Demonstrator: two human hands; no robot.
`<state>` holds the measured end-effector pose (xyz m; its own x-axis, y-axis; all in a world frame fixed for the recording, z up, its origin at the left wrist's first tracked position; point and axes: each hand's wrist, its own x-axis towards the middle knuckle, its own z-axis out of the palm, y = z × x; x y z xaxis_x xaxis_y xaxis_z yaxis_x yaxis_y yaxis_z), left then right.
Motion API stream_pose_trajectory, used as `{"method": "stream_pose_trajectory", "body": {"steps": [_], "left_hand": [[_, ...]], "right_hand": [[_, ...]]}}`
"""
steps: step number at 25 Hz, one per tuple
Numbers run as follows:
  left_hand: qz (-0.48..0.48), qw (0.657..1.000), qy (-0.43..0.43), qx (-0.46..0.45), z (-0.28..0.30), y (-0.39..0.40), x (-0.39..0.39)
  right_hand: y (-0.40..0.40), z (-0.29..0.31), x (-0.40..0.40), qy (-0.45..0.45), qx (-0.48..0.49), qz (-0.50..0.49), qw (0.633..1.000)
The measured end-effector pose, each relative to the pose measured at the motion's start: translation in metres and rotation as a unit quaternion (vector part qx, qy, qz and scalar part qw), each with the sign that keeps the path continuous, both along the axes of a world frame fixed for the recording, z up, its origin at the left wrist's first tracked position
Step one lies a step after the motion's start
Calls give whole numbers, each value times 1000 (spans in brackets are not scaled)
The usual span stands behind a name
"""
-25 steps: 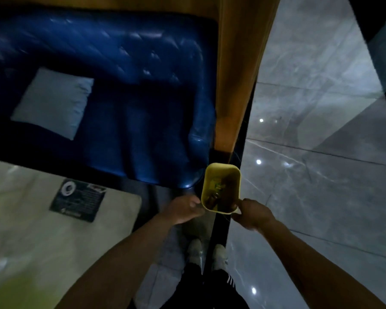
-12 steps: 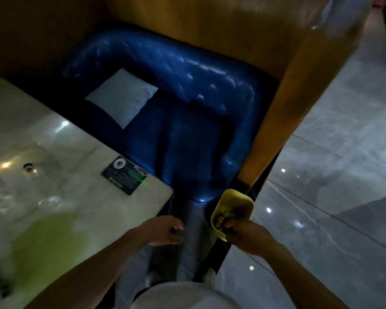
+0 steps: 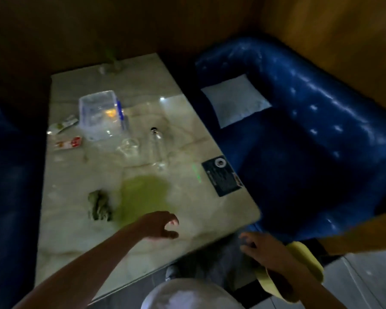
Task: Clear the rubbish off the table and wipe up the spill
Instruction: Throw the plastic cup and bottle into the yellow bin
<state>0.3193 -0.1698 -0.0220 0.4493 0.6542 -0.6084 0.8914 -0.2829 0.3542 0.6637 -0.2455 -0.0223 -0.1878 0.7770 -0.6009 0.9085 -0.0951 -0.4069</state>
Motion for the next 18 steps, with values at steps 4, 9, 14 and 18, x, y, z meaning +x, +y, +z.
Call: {"method": "stream_pose_trajectory", "body": {"steps": [4, 9, 14, 18], "left_hand": [[83, 997, 1, 5, 2, 9, -79], [138, 990, 16, 23, 10, 26, -164], [204, 978, 10, 41, 16, 63, -217], [282, 958, -5, 58, 9, 100, -228]], "right_hand": [[52, 3, -50, 12, -6, 36, 999], [117, 13, -112, 1, 55, 82, 995], [176, 19, -167, 21, 118, 104, 987], [220, 11, -206, 18, 138, 114, 984]]}}
